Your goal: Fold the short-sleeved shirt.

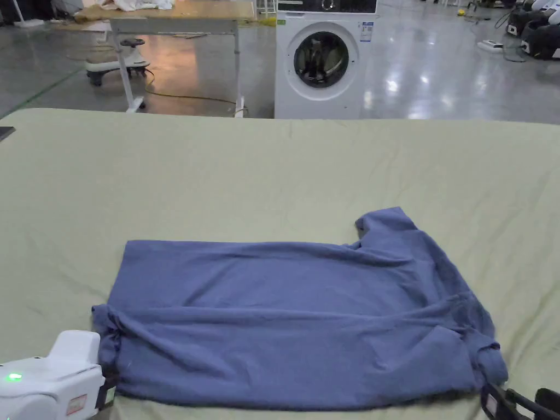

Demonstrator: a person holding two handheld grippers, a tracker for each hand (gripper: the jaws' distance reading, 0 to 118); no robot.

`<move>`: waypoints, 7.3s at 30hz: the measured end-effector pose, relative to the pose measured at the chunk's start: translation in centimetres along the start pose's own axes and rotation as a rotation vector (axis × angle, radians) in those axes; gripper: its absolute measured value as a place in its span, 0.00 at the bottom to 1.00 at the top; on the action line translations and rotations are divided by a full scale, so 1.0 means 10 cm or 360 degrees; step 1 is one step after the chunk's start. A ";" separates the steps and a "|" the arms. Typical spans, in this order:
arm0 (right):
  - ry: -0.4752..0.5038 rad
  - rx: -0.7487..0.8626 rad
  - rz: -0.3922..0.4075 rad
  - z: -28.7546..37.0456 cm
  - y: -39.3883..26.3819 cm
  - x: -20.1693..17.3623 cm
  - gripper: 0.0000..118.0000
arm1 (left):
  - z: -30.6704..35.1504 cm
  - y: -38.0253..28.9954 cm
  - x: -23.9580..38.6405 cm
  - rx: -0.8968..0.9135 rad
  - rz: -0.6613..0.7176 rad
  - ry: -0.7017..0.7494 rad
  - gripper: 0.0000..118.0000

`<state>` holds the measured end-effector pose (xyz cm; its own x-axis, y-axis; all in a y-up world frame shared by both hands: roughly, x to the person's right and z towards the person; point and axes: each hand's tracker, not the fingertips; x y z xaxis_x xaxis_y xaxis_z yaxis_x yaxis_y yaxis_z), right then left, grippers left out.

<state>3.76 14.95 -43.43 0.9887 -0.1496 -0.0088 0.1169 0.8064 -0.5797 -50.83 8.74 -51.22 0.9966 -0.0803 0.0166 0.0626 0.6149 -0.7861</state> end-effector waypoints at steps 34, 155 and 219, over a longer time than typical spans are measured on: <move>-0.0231 -0.0204 0.0044 0.78 -0.57 0.14 0.05 | 1.49 -1.18 -0.05 0.0173 0.0248 -0.0091 0.00; -0.0103 -0.0201 0.0008 0.71 -0.66 0.64 0.51 | 1.46 -1.22 -0.26 0.0315 0.0288 -0.0211 0.27; 0.0261 0.0216 0.0010 1.12 -0.30 -0.12 0.00 | 1.01 -1.16 -0.99 0.0501 0.1566 -0.0903 0.03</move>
<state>3.22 19.07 -32.57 0.9622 -0.2267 -0.1508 0.1336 0.8757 -0.4640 -60.92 10.32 -36.03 0.4992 0.8483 -0.1768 -0.8151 0.3905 -0.4279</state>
